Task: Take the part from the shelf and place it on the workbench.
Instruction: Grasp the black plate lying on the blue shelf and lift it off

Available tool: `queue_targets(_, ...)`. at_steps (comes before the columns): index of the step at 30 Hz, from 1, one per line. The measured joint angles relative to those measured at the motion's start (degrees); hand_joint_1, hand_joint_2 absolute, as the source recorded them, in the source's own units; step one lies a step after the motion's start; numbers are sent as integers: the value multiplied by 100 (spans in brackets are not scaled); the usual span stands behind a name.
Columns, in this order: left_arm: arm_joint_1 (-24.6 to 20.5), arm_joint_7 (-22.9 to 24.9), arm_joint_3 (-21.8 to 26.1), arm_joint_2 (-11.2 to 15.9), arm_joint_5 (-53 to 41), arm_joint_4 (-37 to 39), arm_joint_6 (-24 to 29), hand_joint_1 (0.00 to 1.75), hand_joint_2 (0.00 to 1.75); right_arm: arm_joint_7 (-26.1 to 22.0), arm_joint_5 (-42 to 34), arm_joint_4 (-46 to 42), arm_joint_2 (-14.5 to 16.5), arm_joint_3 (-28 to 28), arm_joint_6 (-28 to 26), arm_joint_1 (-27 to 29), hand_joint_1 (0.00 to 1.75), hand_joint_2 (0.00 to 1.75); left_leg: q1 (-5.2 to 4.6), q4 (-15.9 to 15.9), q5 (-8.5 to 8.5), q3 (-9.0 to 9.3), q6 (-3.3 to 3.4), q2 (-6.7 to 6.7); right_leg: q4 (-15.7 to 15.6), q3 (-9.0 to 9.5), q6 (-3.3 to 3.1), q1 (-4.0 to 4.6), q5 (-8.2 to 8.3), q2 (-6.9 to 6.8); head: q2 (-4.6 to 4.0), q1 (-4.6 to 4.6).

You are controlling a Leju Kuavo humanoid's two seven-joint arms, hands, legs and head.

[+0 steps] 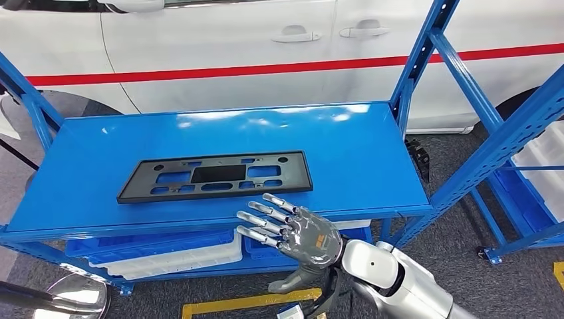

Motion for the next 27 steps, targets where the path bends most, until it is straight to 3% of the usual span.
queue_targets(1, -4, -3, -1, 0, -5, -1, -1, 0, 0, 0, -3, 13, -14, 1, 26, -29, 0, 0, 7, 218, -124, -99, -31, 6, -20, 21, -27, -16, -2, -9, 0, -1)
queue_targets(3, -3, -4, -2, -1, -19, -1, -5, 0, 0, 0, -4, 52, -26, 8, 63, -74, 0, 0, 34, 955, -449, -479, -80, 16, -24, 40, -64, -10, -21, -27, 0, -1)
queue_targets(4, 0, -4, -2, -1, -23, -1, -7, 0, 0, 0, -3, 75, -26, 15, 74, -83, 0, 0, 47, 1302, -552, -680, -98, 17, -21, 46, -67, -8, -29, -31, 0, -1)
queue_targets(5, 3, -4, -2, 0, -26, -1, -9, 0, 0, 0, -3, 95, -26, 24, 80, -86, 0, 0, 56, 1486, -551, -808, -112, 18, -19, 55, -66, -7, -40, -33, 0, -1)
queue_targets(6, 5, -4, -2, 1, -28, -1, -9, 0, 0, 0, -3, 112, -26, 33, 84, -88, 0, 0, 65, 1438, -433, -823, -117, 19, -16, 69, -57, -8, -52, -32, 0, -1)
queue_targets(7, 6, -4, -2, 2, -28, -1, -9, 0, 0, 1, -3, 128, -26, 43, 87, -91, 0, 0, 74, 1174, -224, -727, -116, 21, -14, 93, -44, -11, -68, -30, 0, -1)
queue_targets(8, 5, -4, -2, 3, -28, -1, -9, 0, 0, 1, -4, 140, -26, 52, 89, -97, 0, 0, 81, 766, 11, -551, -108, 22, -12, 121, -26, -13, -87, -28, 0, -1)
queue_targets(10, -4, -4, -2, 2, -28, 0, -10, 0, 0, 3, -3, 160, -26, 68, 93, -119, 0, 0, 72, 101, 270, -250, -64, 19, 5, 157, 28, 5, -122, -18, 0, -1)
queue_targets(11, -8, -4, -2, 2, -29, 1, -11, 0, 0, 10, -4, 169, -26, 73, 101, -130, 0, 0, 63, -47, 296, -184, -30, 14, 8, 163, 59, 12, -131, -14, 0, -1)
queue_targets(15, -16, -3, -5, -2, -40, 2, -15, 0, 0, 117, 32, 216, -26, 84, 216, -140, 0, 0, 47, -130, 321, -155, 136, 5, 83, 134, 189, -14, -203, -13, 0, 0)
queue_targets(17, -34, 4, -8, -7, -60, 2, -22, 0, 0, 180, 99, 249, -17, 102, 310, -131, 0, 0, 53, -162, 345, -144, 195, 9, 561, -83, 226, -31, -491, -11, 0, 1)
queue_targets(19, -48, 23, -10, -8, -85, 2, -41, 0, 0, 215, 169, 314, -9, 138, 413, -113, 0, 0, 37, -162, 343, -149, 220, 7, 1312, -444, 250, -35, -818, -9, 0, 1)
queue_targets(20, -49, 37, -11, -8, -98, 2, -53, 0, 0, 222, 192, 362, -8, 161, 472, -106, 0, 0, 28, -160, 341, -148, 224, 2, 1553, -565, 253, -36, -867, -9, 0, 1)
queue_targets(21, -50, 50, -13, -9, -106, 2, -66, 0, 0, 228, 208, 422, -8, 189, 536, -111, 0, 0, 19, -158, 338, -144, 225, -5, 1584, -589, 246, -36, -803, -9, 0, 1)
queue_targets(22, -54, 63, -16, -13, -113, 2, -75, 0, 0, 233, 216, 488, -9, 218, 599, -130, 0, 0, 11, -155, 335, -137, 224, -15, 1381, -499, 226, -34, -637, -10, 0, 1)
queue_targets(24, -71, 75, -28, -33, -128, 2, -84, 0, 0, 233, 198, 643, -8, 269, 703, -210, 0, 0, -10, -148, 324, -124, 211, -37, 613, -127, 151, -11, -254, -14, 0, 1)
queue_targets(25, -83, 80, -36, -45, -136, 2, -85, 0, 0, 223, 171, 733, -7, 291, 731, -270, 0, 0, -23, -141, 319, -129, 195, -45, 288, 26, 118, 5, -147, -22, 0, 1)
queue_targets(27, -105, 87, -46, -65, -146, 2, -86, 0, 0, 187, 101, 937, -5, 338, 753, -402, 0, 0, -34, -138, 318, -149, 150, -52, 21, 143, 80, 39, -122, -36, 0, 0)
